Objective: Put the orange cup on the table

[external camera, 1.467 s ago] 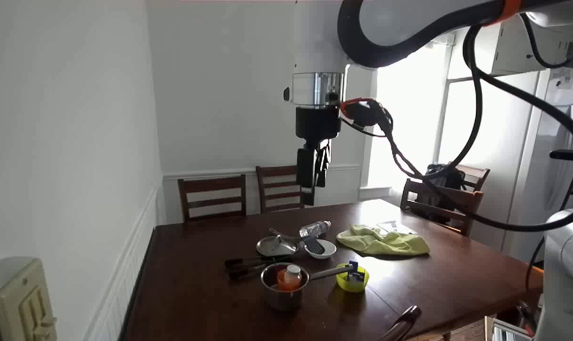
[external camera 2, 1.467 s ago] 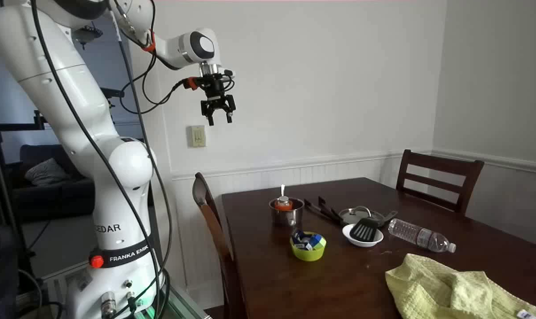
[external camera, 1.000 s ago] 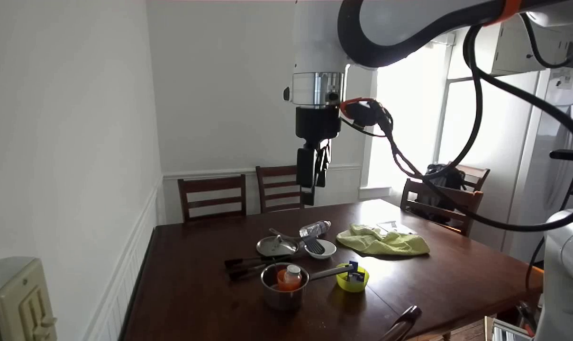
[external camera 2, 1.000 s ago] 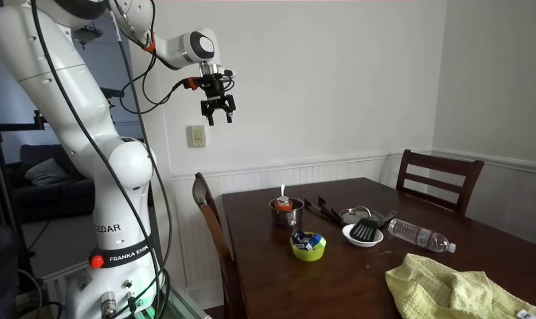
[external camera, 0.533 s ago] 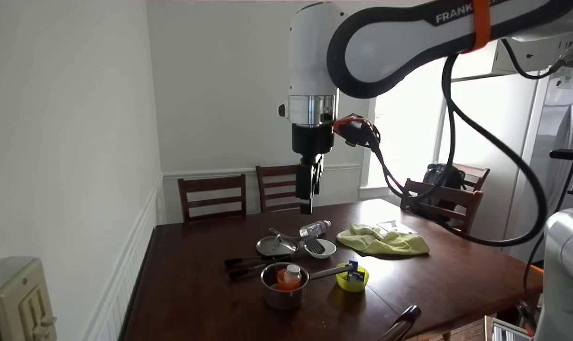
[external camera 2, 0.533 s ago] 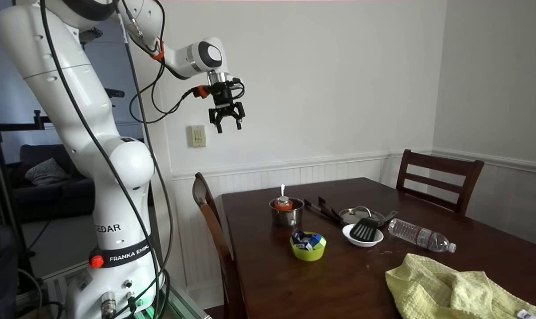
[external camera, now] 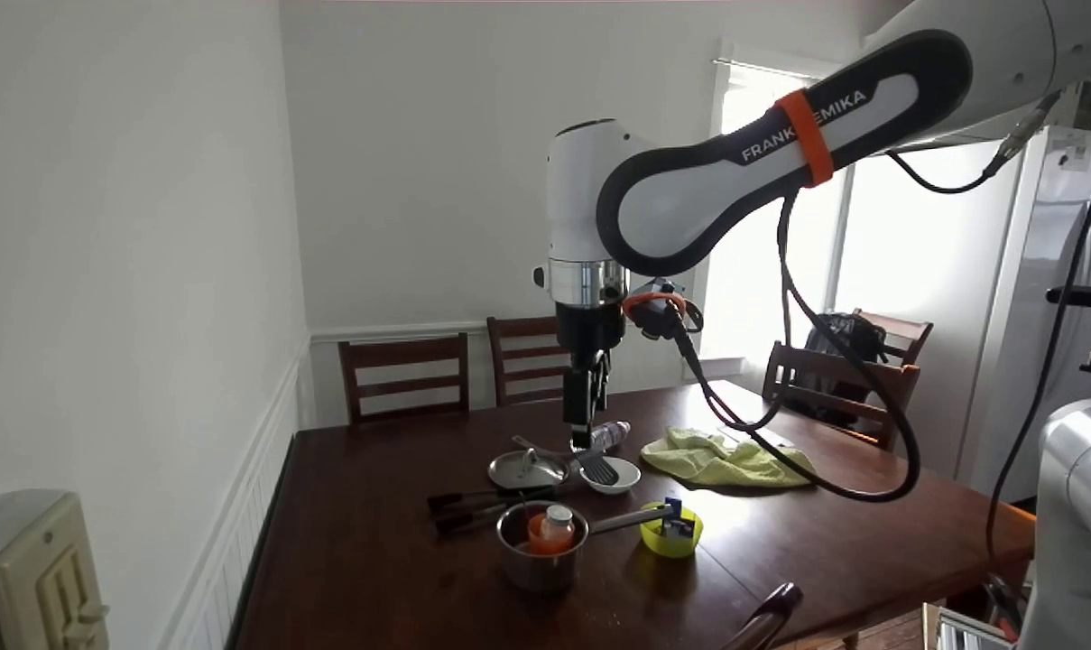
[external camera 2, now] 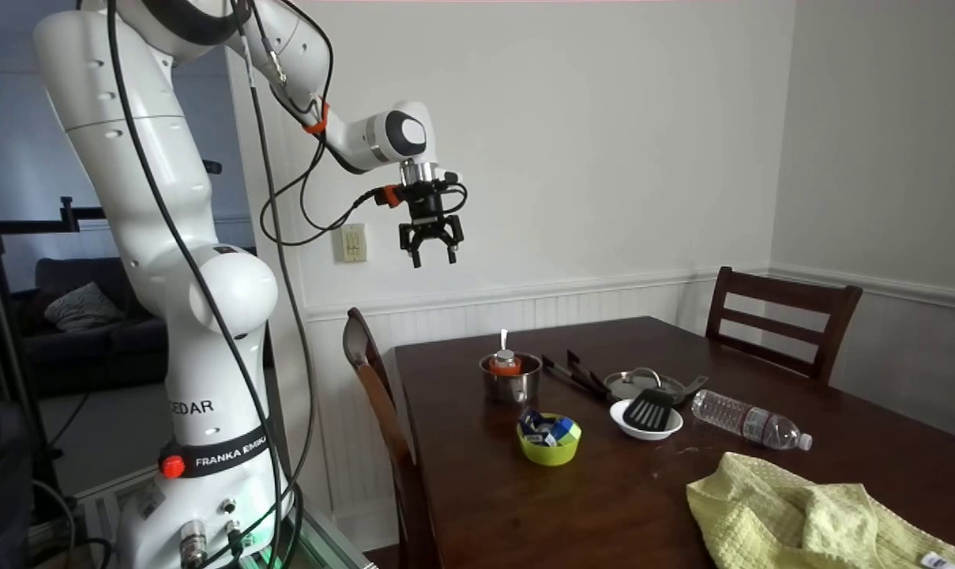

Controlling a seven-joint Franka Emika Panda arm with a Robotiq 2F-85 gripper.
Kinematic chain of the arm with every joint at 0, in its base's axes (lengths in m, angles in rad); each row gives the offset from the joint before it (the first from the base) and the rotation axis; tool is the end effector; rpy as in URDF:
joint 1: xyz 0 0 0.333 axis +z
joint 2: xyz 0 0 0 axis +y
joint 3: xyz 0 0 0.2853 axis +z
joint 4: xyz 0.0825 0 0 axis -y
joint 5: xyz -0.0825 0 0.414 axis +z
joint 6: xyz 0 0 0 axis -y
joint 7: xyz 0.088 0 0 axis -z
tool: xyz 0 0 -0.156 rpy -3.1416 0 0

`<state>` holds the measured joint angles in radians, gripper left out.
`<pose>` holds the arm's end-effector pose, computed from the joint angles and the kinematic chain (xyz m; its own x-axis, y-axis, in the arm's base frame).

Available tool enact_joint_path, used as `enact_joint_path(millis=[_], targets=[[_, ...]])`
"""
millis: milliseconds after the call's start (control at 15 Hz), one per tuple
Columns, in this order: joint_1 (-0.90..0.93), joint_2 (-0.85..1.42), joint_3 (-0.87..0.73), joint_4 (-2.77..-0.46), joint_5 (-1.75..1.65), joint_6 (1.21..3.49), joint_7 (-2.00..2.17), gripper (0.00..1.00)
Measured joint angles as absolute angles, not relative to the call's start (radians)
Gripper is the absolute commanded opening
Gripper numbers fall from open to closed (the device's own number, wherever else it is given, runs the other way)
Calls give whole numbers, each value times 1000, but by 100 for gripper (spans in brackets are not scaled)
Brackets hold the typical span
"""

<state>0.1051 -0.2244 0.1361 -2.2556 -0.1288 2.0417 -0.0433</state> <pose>0.5028 0.1098 0.3645 0.9430 0.3326 -0.0029 0.3295 -0.9330 0.1449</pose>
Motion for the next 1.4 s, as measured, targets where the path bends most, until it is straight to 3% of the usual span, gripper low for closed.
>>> enact_joint_path(millis=[400, 800, 1400], targets=[[103, -197, 127, -2259, -121, 2054, -18, 100], [63, -39, 66, -2293, -121, 2249, -14, 100], [65, 4, 65, -2287, -159, 2273, 2, 100]])
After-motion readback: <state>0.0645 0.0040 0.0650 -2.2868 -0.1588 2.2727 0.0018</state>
